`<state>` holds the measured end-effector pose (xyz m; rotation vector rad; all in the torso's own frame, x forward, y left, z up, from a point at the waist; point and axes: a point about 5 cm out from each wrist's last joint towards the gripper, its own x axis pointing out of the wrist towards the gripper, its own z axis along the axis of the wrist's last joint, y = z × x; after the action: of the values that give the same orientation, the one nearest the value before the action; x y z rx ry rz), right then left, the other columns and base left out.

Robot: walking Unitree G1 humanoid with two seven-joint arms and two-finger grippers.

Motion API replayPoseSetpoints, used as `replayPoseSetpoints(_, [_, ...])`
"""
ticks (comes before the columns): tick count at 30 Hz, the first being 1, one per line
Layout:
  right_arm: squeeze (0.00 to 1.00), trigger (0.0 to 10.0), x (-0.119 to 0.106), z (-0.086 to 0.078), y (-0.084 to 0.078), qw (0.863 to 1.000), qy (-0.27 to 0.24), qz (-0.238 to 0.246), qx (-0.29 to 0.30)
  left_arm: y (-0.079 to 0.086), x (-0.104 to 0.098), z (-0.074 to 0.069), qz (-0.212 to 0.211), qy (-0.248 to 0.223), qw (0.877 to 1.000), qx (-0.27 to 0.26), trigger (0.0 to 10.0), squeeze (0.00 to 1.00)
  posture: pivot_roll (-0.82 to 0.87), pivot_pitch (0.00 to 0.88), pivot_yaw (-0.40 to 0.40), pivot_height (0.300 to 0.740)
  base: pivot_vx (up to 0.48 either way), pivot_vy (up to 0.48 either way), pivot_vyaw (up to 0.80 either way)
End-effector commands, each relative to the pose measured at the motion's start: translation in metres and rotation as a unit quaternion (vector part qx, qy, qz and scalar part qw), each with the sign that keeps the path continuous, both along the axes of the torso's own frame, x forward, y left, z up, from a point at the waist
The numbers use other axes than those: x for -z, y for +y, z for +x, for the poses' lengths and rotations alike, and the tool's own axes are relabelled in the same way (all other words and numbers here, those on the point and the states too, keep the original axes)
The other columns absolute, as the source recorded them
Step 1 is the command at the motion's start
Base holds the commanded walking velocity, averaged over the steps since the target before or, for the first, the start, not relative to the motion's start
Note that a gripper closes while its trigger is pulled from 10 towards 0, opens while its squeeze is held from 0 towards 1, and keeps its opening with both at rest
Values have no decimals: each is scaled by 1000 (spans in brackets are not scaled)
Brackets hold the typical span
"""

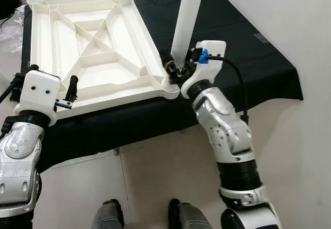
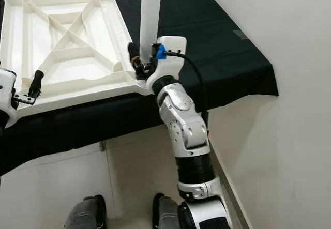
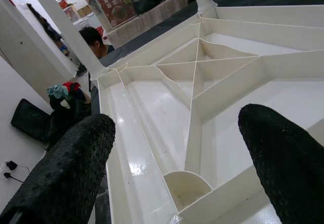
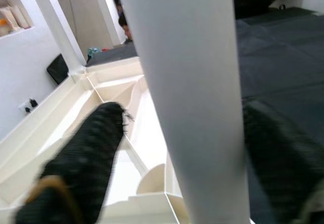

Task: Building children table

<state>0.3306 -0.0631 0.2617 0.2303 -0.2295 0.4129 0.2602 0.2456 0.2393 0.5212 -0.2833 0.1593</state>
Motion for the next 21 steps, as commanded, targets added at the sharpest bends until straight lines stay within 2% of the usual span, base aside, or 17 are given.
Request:
replayPoseSetpoints(1, [1000, 10000, 0, 0, 1, 1000, 0, 0, 2, 5, 0, -1, 6, 1, 1000, -5, 10000, 0, 37, 176, -95, 740, 0, 0, 0])
replayPoseSetpoints(5, [1000, 10000, -3, -3, 6, 1000, -6, 8, -8, -9, 6, 1, -7, 3, 1000, 14, 10000, 0, 30, 176, -92, 740, 0, 0, 0])
replayPoseSetpoints(10, [1000, 10000, -1, -4, 3, 1000, -9, 4, -7, -16, 8, 3, -14, 5, 1000, 25, 10000, 0, 29, 172, -92, 740, 0, 0, 0])
replayPoseSetpoints(11, [0, 10000, 2, -6, -3, 1000, -12, -7, -7, -24, 9, 5, -24, 4, 999, 39, 10000, 0, 31, 165, -91, 740, 0, 0, 0])
replayPoseSetpoints(12, [0, 10000, 8, -10, -9, 1000, -8, -9, -16, -33, 9, 6, -32, 2, 998, 54, 10000, 0, 27, 157, -87, 740, 0, 0, 0])
replayPoseSetpoints(13, [0, 10000, 8, -10, -9, 1000, -8, -9, -16, -33, 9, 6, -32, 2, 998, 54, 10000, 0, 27, 157, -87, 740, 0, 0, 0])
replayPoseSetpoints(15, [0, 10000, 17, -18, -21, 999, -7, -17, -33, -49, 10, 9, -40, 0, 996, 82, 10000, 0, 26, 151, -85, 740, 0, 0, 0])
replayPoseSetpoints(21, [0, 10000, 28, -25, -30, 998, 4, -31, -52, -62, 14, 10, -52, 4, 993, 103, 10000, 0, 21, 143, -72, 740, 0, 0, 0])
